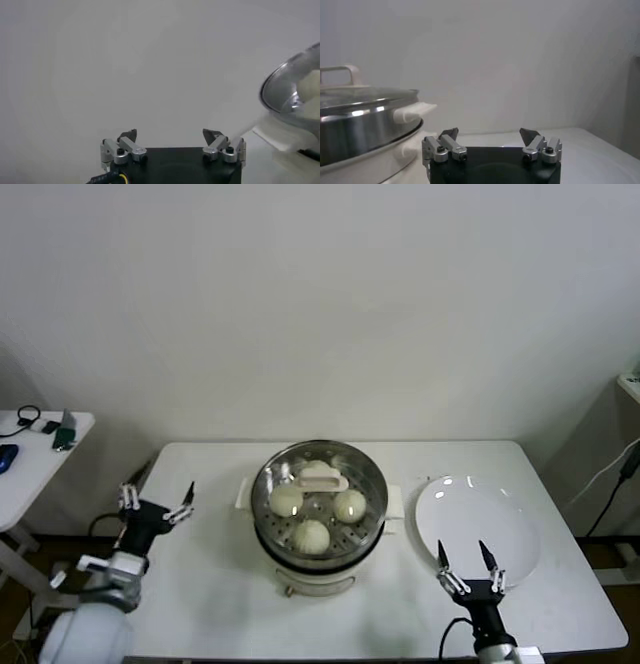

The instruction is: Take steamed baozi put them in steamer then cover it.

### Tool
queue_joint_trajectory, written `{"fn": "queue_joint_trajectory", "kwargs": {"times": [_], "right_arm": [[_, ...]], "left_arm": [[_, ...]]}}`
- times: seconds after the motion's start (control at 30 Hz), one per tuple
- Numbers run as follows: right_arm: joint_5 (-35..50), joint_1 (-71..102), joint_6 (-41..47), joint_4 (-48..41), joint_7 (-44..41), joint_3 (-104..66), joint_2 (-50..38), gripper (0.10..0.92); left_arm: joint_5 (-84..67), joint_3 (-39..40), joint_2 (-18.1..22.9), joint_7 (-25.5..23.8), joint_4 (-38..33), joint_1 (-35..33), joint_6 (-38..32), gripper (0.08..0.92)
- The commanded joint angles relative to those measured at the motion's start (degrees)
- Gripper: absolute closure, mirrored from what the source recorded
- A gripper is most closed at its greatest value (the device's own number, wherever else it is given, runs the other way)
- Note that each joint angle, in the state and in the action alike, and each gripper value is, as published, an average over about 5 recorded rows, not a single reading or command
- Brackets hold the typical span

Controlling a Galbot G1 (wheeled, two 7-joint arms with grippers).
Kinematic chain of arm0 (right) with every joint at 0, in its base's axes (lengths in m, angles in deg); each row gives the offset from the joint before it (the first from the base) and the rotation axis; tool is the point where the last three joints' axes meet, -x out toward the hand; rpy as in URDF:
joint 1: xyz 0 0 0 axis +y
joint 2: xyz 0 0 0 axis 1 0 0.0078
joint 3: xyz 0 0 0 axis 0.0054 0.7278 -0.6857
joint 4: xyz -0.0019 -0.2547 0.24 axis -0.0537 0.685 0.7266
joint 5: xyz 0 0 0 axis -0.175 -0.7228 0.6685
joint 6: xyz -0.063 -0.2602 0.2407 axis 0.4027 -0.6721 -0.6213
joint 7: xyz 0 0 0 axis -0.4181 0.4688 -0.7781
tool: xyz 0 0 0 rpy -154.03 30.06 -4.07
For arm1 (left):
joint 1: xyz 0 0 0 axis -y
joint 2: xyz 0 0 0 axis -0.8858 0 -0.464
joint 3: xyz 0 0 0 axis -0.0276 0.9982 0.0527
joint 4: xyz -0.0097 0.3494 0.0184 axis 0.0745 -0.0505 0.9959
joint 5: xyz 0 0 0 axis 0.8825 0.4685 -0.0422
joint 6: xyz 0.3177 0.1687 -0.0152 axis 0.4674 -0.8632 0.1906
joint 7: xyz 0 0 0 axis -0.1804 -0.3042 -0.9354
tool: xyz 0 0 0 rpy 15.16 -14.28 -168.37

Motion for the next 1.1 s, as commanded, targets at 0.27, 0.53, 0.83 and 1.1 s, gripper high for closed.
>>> {"fn": "queue_joint_trajectory", "kwargs": {"times": [0.27,0.53,0.83,1.1], "right_arm": [[-3.17,1.04,-2.14,1.17,1.14,0.44,1.52,0.203],[-2.6,0.6,-2.59,0.39,0.85,0.54,1.24,0.203],[-2.79,0.72,-2.91,0.97,1.24,1.77,1.49,0.203],[-2.74,0.88,-3.37,1.32,1.45,2.21,1.67,0.203]], "left_arm": [[-25.87,-6.36,3.1,-0.57,18.01,-7.35,-18.0,0.177],[-25.21,-6.05,5.29,-0.58,17.46,-8.63,-18.05,0.177],[-24.72,-5.9,5.08,-0.98,16.83,-9.48,-17.68,0.177],[-24.73,-5.73,5.04,-1.36,15.64,-9.84,-17.08,0.177]]}}
